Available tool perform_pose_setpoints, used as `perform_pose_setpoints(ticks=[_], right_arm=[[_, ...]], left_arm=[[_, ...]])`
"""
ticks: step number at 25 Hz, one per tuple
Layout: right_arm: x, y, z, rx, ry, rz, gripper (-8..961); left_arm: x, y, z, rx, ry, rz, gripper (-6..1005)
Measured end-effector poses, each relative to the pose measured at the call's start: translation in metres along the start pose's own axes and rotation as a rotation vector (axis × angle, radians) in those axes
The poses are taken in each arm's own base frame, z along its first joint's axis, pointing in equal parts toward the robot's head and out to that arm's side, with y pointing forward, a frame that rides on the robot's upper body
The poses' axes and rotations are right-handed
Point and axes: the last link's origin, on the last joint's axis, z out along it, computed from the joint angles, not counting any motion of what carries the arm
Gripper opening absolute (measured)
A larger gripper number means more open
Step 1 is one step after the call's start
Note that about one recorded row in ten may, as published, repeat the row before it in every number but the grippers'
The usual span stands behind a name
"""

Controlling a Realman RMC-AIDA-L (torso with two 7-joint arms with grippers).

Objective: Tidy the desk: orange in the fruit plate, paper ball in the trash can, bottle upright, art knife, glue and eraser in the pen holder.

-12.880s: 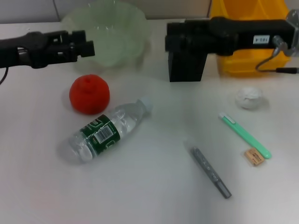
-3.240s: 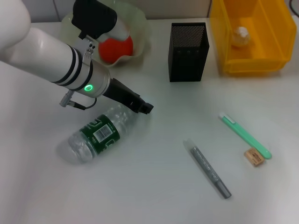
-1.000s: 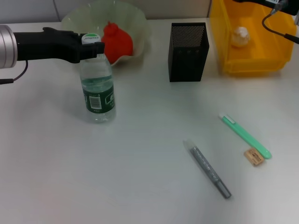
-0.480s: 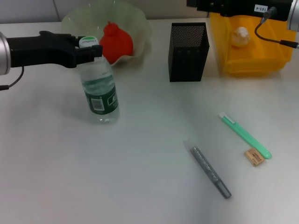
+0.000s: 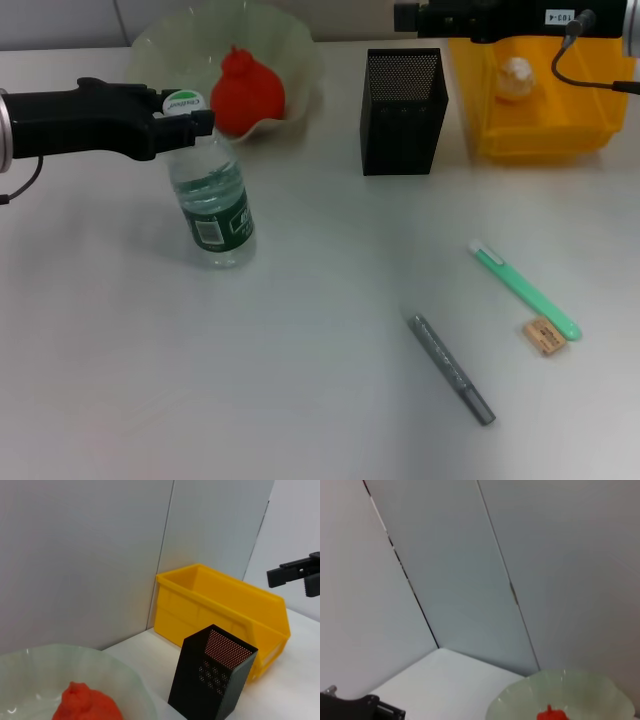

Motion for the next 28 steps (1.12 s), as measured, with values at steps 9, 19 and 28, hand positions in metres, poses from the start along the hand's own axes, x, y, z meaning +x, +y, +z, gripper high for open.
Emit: perform_pose_setpoints(ticks=[9, 19, 28], right_arm=[[0.001, 0.007, -0.003, 0.004, 0.105, 0.022, 727], [-0.008, 0.023, -0.009, 0.05, 0.337, 0.034, 726], [-0.001, 0.019, -0.019, 0.21, 0.617, 0.099, 726]], left_arm=[[0.005, 0.002, -0.001, 0.0, 0.015, 0.046, 673], [0.024, 0.004, -0.009, -0.021, 0.083, 0.077, 769], [0.045, -0.002, -0.031, -0.013, 0.223, 0.106, 766]])
